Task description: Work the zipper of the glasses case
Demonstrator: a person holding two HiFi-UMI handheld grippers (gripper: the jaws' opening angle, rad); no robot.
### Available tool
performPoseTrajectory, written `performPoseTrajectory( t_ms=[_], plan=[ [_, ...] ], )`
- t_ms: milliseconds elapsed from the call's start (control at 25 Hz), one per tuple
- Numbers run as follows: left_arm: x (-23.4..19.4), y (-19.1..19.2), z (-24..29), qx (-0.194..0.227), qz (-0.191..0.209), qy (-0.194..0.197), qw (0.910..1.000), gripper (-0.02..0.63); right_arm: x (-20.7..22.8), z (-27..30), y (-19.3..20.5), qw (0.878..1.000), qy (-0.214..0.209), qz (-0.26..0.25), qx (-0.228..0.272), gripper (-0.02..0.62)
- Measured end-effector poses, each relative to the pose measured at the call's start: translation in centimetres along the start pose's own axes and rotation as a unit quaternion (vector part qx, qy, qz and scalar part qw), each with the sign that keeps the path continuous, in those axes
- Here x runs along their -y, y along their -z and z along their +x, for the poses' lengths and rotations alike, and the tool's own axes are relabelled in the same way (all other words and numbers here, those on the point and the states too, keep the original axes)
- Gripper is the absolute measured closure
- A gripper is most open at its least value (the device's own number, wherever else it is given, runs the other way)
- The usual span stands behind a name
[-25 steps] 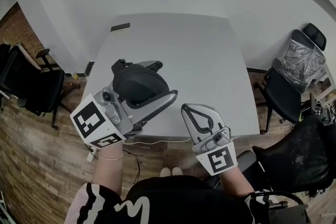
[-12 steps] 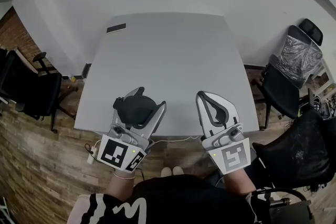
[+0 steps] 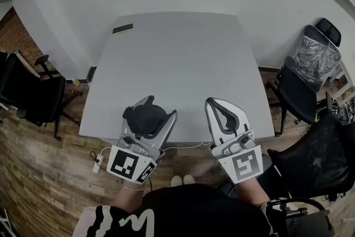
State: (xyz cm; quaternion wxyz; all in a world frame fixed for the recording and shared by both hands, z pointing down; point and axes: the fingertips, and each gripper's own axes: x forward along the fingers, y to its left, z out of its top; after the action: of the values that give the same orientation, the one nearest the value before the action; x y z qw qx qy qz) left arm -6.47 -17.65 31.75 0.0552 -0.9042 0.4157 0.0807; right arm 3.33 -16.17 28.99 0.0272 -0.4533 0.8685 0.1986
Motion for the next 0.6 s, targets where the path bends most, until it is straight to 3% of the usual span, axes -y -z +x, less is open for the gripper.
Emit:
performPoseTrajectory(
  t_ms=[600],
  plan=[
    [0.31,-0.47,0.30,0.005,0.008,-0.002,1.0000,0.333,-0.55,0.27,1.04,1.000,-0.001,0.004,-0.030,0.591]
  ],
)
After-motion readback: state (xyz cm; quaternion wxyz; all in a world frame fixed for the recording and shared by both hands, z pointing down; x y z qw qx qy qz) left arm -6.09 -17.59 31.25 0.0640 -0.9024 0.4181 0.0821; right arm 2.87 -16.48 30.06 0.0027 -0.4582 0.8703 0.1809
